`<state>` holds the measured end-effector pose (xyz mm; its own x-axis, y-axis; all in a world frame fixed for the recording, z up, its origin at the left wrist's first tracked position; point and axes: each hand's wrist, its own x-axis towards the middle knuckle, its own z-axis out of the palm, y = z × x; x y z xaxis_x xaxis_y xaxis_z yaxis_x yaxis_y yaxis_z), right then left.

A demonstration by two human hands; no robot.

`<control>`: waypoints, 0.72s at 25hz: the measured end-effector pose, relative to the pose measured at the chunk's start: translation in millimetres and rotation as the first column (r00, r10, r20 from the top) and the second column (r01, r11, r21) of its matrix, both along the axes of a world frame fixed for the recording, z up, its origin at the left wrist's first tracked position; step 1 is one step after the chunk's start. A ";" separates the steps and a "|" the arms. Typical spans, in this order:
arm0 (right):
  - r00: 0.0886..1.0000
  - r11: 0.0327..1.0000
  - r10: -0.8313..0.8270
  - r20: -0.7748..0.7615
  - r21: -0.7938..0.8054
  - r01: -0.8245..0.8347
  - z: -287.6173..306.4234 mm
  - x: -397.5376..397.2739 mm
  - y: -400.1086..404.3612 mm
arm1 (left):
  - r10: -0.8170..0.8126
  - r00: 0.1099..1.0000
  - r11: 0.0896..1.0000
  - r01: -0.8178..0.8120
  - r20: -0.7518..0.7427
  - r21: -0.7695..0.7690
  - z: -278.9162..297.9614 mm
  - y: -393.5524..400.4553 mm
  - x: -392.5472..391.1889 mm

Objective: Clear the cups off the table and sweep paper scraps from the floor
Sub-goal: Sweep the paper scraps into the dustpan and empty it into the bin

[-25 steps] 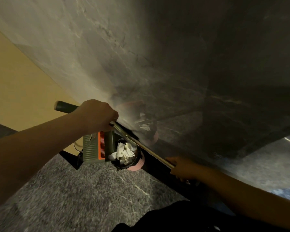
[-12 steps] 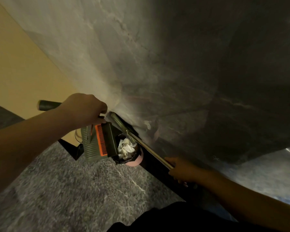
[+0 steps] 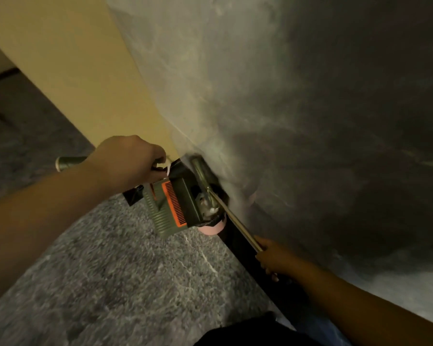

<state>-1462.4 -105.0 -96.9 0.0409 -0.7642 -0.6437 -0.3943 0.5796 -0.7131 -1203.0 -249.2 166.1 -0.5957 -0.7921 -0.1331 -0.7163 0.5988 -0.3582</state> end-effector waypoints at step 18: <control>0.994 0.992 -0.113 0.004 0.047 0.113 -50.4 98.2 7.1 | 0.081 0.934 0.987 -0.124 -0.348 -0.101 -28.1 54.9 112.0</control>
<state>-1364.2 -98.0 -147.3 -0.0400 -0.7331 -0.6789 -0.3196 0.6531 -0.6865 -1091.0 -194.3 138.0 -0.5030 -0.8487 0.1633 -0.8632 0.4837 -0.1448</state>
